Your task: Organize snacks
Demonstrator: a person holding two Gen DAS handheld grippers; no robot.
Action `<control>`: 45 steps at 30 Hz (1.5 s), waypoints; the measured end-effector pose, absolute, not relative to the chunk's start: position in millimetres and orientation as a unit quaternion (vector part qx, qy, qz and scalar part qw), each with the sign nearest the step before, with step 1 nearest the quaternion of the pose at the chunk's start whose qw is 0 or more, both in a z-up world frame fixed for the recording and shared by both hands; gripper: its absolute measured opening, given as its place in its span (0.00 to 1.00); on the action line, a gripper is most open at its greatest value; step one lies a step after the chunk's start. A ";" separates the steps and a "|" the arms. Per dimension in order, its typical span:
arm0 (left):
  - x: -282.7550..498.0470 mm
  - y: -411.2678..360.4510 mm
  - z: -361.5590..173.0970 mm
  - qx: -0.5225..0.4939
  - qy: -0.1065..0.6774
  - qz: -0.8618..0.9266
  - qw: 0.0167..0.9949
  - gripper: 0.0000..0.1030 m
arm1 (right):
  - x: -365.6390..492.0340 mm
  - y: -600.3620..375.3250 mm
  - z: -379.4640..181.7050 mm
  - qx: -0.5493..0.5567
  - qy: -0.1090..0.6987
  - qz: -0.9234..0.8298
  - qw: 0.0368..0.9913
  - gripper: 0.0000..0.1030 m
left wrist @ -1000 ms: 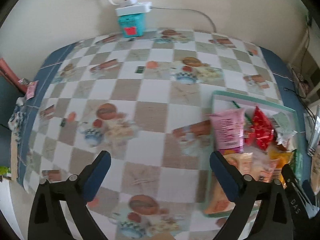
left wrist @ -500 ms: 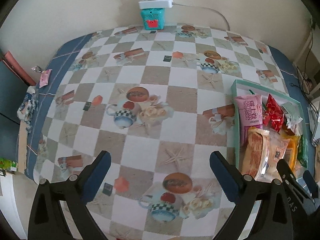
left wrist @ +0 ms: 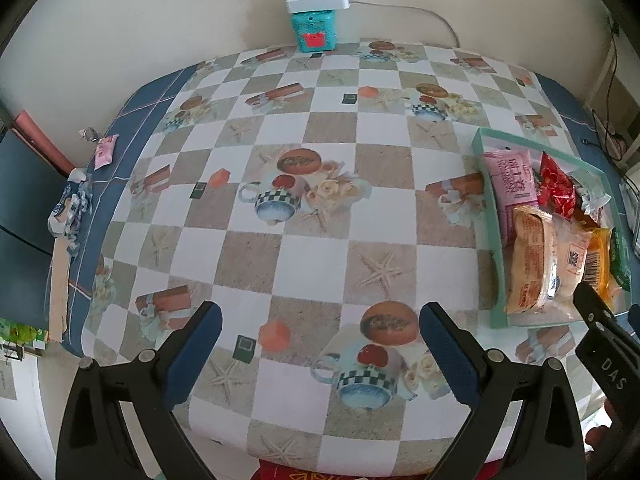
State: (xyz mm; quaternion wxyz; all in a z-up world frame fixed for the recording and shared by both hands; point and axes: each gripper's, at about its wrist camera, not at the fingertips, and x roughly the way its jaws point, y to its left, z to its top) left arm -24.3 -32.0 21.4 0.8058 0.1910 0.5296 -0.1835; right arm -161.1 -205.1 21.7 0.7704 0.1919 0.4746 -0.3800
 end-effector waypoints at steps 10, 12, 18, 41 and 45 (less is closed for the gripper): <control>-23.4 -24.0 25.4 0.178 0.527 -0.186 0.810 0.96 | -163.0 -197.3 23.2 0.185 0.475 -0.379 0.773 1.00; -23.2 -23.5 25.8 0.177 0.527 -0.187 0.810 0.96 | -162.1 -196.2 23.5 0.182 0.475 -0.379 0.773 1.00; -22.2 -23.9 25.6 0.178 0.530 -0.188 0.808 0.96 | -159.9 -194.4 23.9 0.177 0.477 -0.378 0.773 1.00; -18.0 -22.9 21.1 0.181 0.533 -0.185 0.806 0.96 | -156.3 -196.1 18.7 0.180 0.481 -0.374 0.772 1.00; -17.8 -22.8 21.1 0.181 0.534 -0.184 0.805 0.96 | -156.2 -196.3 18.5 0.179 0.482 -0.373 0.772 1.00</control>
